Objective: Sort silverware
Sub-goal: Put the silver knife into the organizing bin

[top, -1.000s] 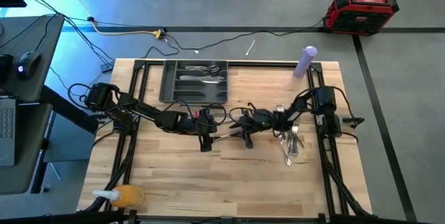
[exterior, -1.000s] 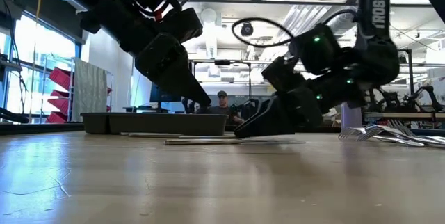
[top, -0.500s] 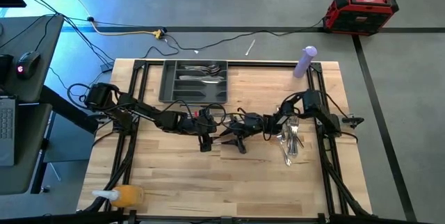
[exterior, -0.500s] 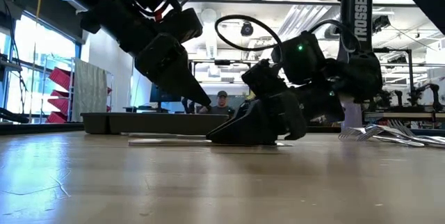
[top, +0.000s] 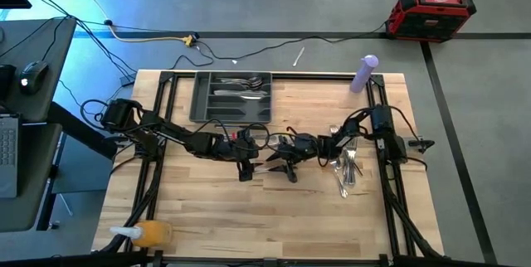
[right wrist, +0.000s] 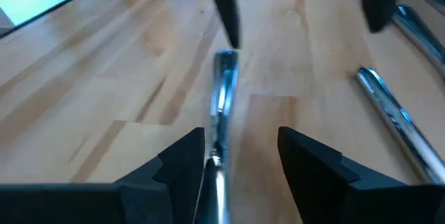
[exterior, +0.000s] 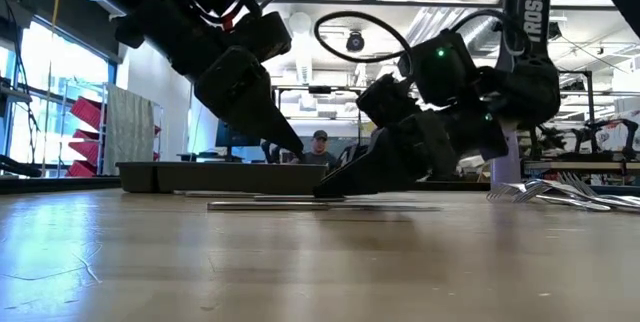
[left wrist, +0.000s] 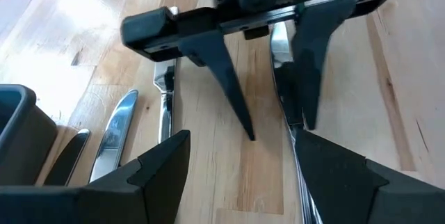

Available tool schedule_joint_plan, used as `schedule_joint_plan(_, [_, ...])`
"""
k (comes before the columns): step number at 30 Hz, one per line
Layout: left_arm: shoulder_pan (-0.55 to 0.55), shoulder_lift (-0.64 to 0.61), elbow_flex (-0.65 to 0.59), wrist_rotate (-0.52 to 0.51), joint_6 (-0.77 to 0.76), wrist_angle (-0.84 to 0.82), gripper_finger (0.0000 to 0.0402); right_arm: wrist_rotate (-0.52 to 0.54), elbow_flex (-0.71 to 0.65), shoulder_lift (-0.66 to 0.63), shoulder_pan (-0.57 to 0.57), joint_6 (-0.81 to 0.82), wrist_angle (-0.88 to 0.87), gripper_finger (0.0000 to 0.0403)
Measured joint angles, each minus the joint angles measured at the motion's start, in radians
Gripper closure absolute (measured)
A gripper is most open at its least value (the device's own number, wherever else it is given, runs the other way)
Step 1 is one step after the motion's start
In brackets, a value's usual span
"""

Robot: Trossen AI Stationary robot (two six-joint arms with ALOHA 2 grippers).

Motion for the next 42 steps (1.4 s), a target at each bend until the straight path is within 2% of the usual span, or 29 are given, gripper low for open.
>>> schedule_joint_plan(5, [0.000,0.000,0.000,0.014,0.000,0.000,0.0161,0.039,0.000,-0.001,0.041,0.000,-0.005,0.0219])
schedule_joint_plan(12, [0.000,0.000,0.000,0.016,0.000,0.001,0.0161,0.249,0.009,0.018,0.101,-0.010,-0.031,0.0189])
schedule_joint_plan(17, [0.000,0.000,0.000,0.016,0.000,0.001,0.0161,0.247,0.062,0.056,0.116,-0.024,-0.062,0.0195])
schedule_joint_plan(22, [0.000,0.000,0.000,0.016,0.000,0.001,0.0161,0.243,0.121,0.075,0.119,-0.030,-0.156,0.0225])
schedule_joint_plan(27, [0.000,0.000,0.000,0.016,0.000,0.000,0.0161,0.234,0.171,0.102,0.125,-0.064,-0.228,0.0274])
schedule_joint_plan(34, [0.000,0.000,0.000,0.016,-0.001,0.000,0.0161,0.225,0.176,0.150,0.120,-0.058,-0.144,0.0380])
schedule_joint_plan(42, [0.000,-0.002,0.000,0.002,-0.001,-0.002,0.0161,0.226,0.176,0.097,0.103,-0.045,-0.236,0.0381])
